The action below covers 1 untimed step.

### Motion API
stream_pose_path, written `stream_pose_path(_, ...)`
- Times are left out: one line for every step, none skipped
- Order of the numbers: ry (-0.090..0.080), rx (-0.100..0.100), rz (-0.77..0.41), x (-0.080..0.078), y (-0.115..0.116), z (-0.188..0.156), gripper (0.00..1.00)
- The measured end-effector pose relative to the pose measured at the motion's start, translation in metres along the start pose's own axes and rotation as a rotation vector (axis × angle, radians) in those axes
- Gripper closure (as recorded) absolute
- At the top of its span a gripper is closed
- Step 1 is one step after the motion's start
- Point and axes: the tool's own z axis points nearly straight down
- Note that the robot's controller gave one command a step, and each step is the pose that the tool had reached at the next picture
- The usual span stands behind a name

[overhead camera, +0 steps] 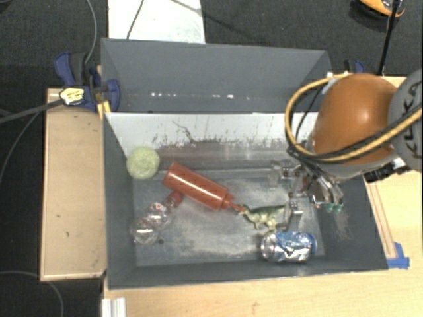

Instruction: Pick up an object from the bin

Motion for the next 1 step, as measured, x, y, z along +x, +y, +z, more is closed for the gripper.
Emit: stream_pose_path(-0.009, 0.0, 0.0, -0.0015, 0.0, -0.0042, 0.0)
